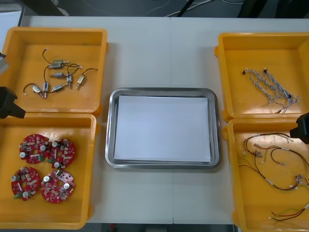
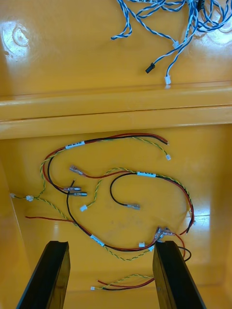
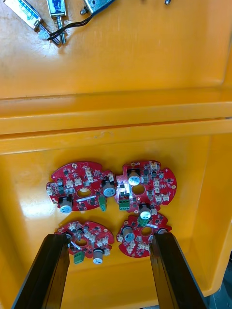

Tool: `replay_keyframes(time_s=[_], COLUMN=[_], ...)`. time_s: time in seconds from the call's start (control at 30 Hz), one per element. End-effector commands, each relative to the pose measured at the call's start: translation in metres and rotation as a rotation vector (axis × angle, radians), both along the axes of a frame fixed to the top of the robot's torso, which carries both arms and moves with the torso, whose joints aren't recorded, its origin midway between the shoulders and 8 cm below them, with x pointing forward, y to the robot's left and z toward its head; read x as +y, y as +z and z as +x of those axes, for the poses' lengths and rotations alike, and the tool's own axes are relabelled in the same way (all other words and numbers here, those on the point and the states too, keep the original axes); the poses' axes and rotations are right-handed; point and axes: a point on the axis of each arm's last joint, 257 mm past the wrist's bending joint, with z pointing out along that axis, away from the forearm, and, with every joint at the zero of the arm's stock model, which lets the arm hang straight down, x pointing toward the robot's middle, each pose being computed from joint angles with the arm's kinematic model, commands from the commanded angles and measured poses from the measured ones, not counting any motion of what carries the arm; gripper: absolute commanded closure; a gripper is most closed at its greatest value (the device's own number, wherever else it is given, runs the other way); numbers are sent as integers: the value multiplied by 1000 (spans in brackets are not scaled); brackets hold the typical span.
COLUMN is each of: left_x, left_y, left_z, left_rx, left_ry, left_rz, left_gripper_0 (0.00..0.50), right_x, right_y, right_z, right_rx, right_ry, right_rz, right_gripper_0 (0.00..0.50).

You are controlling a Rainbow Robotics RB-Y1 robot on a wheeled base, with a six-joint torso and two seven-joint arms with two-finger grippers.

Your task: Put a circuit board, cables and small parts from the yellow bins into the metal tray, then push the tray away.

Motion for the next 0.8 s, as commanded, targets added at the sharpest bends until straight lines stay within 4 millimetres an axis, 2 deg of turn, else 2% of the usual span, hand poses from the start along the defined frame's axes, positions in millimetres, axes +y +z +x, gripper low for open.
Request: replay_keyframes(time_s=[0.03, 0.37, 0.4, 0.43, 0.47, 0.53, 0.63, 0.8], left_x=[12, 12, 6, 5, 4, 7, 10, 13], left_y=[20, 20, -6, -9, -9, -7, -3, 5], left_z=[5, 5, -4, -5, -5, -6, -4, -3], left_rx=[-29, -29, 27, 30, 29, 26, 15, -6], left_ry=[-10, -10, -5, -3, -3, -3, -2, -30], left_rz=[61, 61, 30, 20, 16, 21, 30, 36], left_gripper_0=[0, 0, 0, 0, 0, 0, 0, 0], right_x=[4, 4, 4, 4, 9, 11, 14, 15], right_y=[0, 0, 0, 0, -13, -16, -11, -13], right_z=[0, 0, 0, 0, -7, -9, -9, -13], right_rx=[-7, -7, -7, -7, 24, 28, 15, 28], right_ry=[20, 20, 20, 20, 24, 26, 41, 60], right_rz=[-7, -7, -7, -7, 13, 21, 16, 14], right_gripper_0=[0, 0, 0, 0, 0, 0, 0, 0])
